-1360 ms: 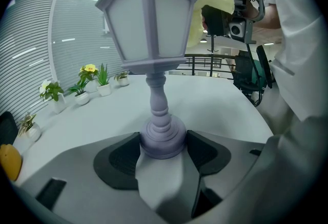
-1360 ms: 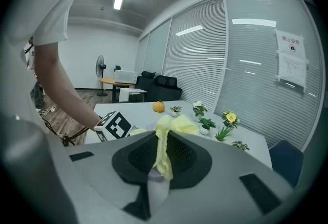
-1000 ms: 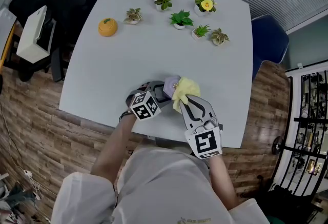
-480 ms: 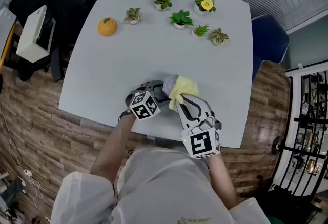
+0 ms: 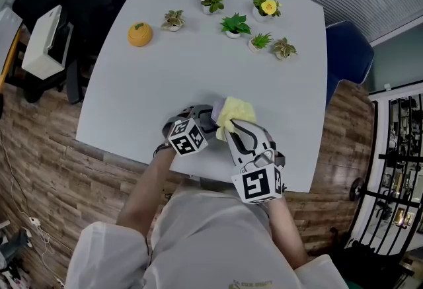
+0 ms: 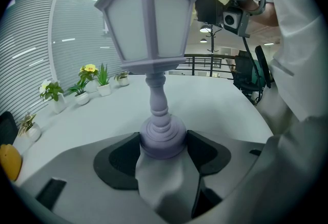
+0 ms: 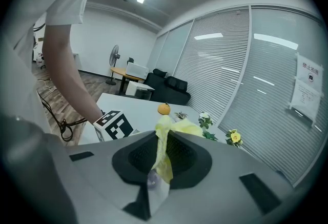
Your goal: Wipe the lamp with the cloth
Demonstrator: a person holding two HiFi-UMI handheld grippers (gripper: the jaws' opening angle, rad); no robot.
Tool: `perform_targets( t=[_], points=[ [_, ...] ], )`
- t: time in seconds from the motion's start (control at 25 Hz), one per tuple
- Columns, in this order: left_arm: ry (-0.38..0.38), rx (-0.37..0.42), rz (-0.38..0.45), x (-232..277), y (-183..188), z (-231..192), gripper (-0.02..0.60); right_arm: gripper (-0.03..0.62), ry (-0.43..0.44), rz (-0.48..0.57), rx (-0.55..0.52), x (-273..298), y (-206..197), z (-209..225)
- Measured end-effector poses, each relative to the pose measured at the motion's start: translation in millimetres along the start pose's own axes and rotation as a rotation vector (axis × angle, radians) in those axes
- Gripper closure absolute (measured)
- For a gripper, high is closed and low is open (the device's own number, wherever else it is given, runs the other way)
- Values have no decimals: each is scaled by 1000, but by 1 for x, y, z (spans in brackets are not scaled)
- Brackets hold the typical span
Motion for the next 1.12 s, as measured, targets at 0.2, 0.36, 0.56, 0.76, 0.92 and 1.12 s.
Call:
perform_targets(
  t=[0.2, 0.36, 0.56, 0.76, 0.92, 1.12],
  points=[
    [1, 1, 0, 0, 0, 0, 285, 545, 7, 4, -16, 4, 4, 0],
    [1, 1, 1, 0, 0, 1, 285, 545, 17, 2, -18, 7, 6, 0],
    [1, 0, 1, 0, 0, 0, 285, 545, 29, 10, 5, 13, 9, 4],
    [0, 0, 0, 2, 0, 0, 285, 545, 38, 13, 9, 17, 11, 7],
    [0, -1, 1, 1, 0, 0, 285, 545, 41, 16, 13, 21, 15, 9],
    [0, 1, 2, -1, 0, 0, 285, 545, 36, 20, 12, 25, 18, 11]
  ],
)
Point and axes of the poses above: the fingertips, and each gripper's own axes: x forward along the fingers, z to its right, y out of its top, the point moved 6 cm from there along -x, backward along the fingers, and after that the axes turned 12 degrees about x, right-handed, at the moved point
